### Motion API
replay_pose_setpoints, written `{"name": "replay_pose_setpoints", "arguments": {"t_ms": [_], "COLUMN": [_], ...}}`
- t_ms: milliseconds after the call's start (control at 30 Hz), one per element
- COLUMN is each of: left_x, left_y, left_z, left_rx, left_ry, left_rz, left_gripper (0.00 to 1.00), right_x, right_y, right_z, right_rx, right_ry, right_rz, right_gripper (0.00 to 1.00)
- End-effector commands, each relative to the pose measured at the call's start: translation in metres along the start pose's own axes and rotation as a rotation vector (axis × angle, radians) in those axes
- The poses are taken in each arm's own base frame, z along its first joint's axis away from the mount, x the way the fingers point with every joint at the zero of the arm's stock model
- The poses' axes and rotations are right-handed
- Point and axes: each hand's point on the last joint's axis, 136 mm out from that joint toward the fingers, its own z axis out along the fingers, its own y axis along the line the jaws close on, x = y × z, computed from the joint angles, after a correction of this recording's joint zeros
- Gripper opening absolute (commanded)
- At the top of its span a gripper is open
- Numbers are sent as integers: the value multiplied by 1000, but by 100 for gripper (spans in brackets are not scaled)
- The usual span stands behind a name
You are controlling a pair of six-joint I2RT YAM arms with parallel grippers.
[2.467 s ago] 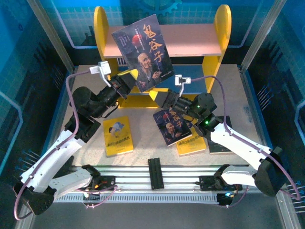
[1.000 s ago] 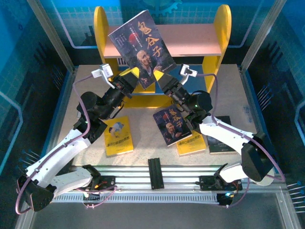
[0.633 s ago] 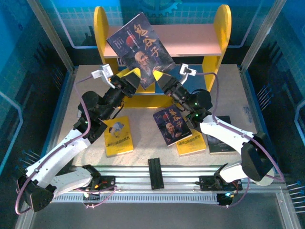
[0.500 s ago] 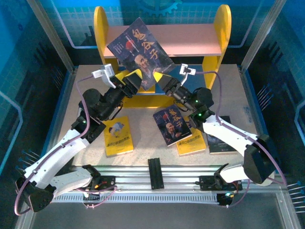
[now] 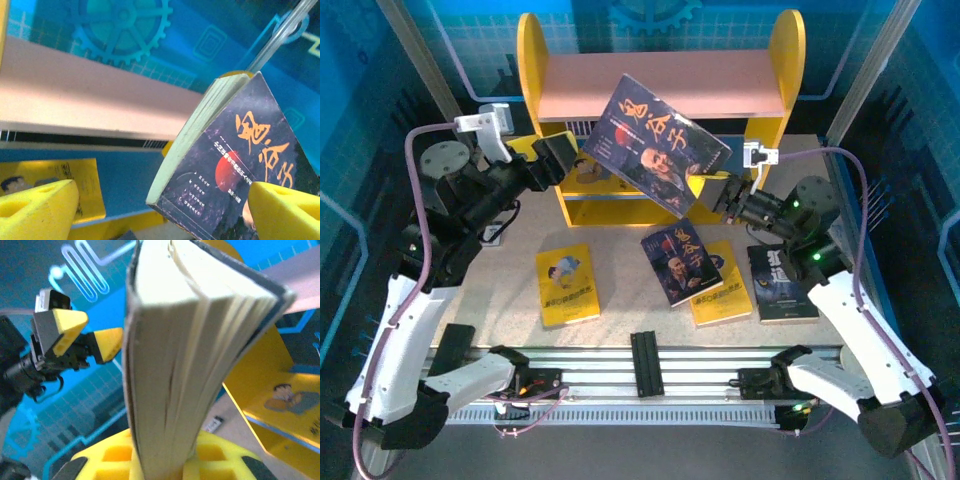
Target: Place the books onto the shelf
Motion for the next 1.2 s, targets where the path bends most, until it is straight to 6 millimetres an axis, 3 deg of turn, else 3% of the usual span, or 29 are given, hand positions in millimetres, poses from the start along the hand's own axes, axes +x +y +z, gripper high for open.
{"name": "replay_pose_setpoints", "arguments": {"t_ms": [0, 233, 433, 933, 1167], "left_x": [37, 79, 100, 125, 122], "left_y": [-4, -4, -2, -12, -23], "left_z": [2, 22, 31, 27, 19], "left_rx": [74, 176, 219, 344, 417], "left_ry": [220, 437, 530, 626, 605], "left_rz": [-13, -9, -24, -50, -37], "left_gripper": [90, 88, 87, 86, 76], "right_x": [15, 35, 36, 28, 29], "right_y": [11, 11, 14, 1, -7], "right_z": [-11, -12, -11, -7, -1], "right_rx": [-59, -160, -197, -230, -229], "right_ry": [146, 268, 288, 273, 281], "right_rz": [-40, 15, 28, 75, 101], "right_gripper": [0, 0, 0, 0, 0]}}
